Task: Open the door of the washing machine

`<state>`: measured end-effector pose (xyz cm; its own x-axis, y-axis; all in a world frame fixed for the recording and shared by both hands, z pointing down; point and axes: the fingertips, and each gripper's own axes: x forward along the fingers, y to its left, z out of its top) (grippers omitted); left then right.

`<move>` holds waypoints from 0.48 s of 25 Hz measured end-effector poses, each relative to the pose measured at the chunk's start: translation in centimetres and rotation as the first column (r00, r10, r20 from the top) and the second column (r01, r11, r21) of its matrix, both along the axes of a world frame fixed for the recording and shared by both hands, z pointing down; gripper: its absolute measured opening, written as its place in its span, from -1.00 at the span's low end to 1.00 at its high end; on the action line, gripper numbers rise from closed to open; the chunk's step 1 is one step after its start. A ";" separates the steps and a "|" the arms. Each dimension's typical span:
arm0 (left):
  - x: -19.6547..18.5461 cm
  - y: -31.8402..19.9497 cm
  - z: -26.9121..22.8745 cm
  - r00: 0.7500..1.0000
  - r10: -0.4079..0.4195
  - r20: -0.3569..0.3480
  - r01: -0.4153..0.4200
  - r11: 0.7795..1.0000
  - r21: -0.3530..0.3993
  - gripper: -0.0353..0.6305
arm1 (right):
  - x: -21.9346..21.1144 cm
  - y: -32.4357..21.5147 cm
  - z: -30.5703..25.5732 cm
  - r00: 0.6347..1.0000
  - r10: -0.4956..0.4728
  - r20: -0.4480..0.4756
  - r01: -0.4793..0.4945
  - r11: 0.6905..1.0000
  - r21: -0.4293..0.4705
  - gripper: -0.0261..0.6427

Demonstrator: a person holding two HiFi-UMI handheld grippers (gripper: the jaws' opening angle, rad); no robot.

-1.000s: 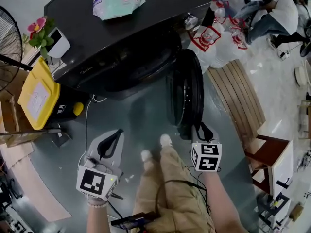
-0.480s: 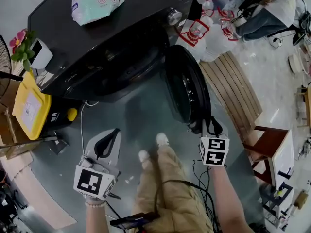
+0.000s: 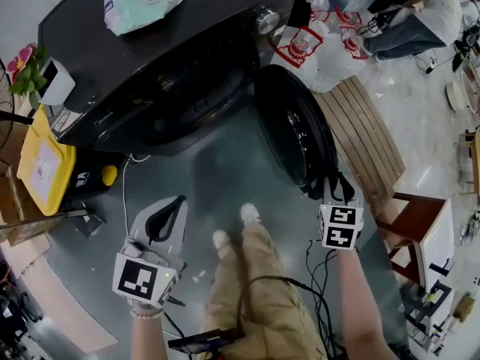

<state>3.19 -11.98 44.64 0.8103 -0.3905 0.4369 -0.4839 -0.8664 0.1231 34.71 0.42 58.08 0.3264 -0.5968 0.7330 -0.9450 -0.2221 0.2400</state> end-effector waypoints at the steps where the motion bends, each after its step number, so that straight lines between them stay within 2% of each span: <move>1: -0.1 0.0 0.0 1.000 -0.003 0.000 0.003 1.000 0.002 -0.91 | 0.2 0.0 0.1 1.000 0.010 -0.001 -0.010 1.000 -0.001 -0.56; 4: -0.4 0.1 -0.5 1.000 -0.018 -0.006 0.018 1.000 0.006 -0.91 | 0.5 0.2 0.1 0.999 0.038 0.029 -0.038 0.999 -0.003 -0.56; 7: -1.1 0.0 -1.3 0.999 -0.041 -0.011 0.041 0.999 0.010 -0.91 | -0.2 -0.1 -0.4 0.997 0.000 0.077 0.001 1.000 -0.012 -0.51; 12: -2.9 -0.2 -3.4 0.996 -0.090 -0.020 0.090 0.995 0.032 -0.91 | -2.4 -0.5 -3.7 0.992 -0.061 0.108 0.059 0.998 0.019 -0.50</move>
<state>0.33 -12.17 41.25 0.7792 -0.4761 0.4076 -0.5581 -0.8231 0.1054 32.35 -0.06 54.40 0.2090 -0.6243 0.7527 -0.9770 -0.1670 0.1327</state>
